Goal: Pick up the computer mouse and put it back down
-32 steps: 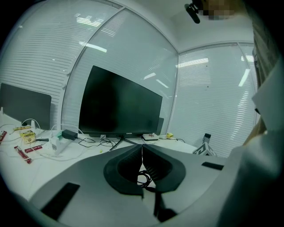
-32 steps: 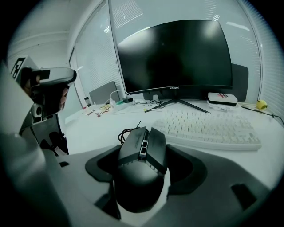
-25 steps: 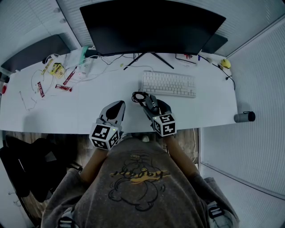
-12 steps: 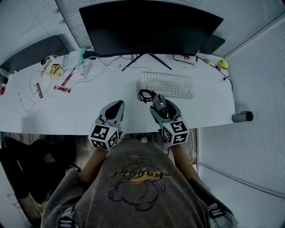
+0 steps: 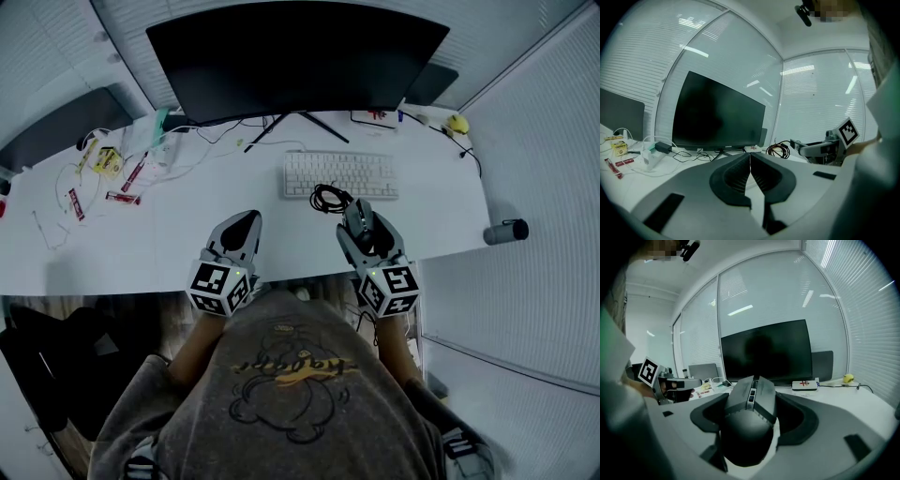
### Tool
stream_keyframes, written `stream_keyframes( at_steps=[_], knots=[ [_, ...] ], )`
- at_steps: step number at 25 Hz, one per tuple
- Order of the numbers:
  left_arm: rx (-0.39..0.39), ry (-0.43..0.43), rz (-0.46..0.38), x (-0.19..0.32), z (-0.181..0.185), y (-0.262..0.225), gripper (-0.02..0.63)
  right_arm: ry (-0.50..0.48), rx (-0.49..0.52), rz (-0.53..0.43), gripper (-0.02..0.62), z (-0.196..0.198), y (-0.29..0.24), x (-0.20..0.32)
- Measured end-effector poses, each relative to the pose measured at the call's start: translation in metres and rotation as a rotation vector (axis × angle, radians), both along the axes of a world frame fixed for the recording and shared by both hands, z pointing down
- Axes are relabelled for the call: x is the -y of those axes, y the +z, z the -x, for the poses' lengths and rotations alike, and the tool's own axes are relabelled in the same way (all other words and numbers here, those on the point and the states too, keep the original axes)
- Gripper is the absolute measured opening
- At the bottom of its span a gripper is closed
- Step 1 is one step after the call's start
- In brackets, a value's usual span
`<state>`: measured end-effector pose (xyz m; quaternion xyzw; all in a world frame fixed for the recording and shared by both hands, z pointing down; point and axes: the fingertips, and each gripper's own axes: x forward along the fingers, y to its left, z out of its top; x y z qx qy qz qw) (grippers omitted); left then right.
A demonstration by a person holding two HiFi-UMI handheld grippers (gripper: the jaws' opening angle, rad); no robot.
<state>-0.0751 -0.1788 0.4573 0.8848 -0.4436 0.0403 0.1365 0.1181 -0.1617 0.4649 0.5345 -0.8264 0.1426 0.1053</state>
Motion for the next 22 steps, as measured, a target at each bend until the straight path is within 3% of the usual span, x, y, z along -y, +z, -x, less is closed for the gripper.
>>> stream_keyframes(
  at_steps=[11, 22],
  knots=[
    [0.0, 0.038, -0.004, 0.001, -0.017, -0.002, 0.02, 0.057, 0.009, -0.008, 0.313, -0.022, -0.009, -0.009],
    [0.001, 0.069, 0.005, 0.003, -0.03, -0.001, 0.02, 0.122, 0.003, 0.033, 0.313, -0.039, 0.018, -0.013]
  ],
)
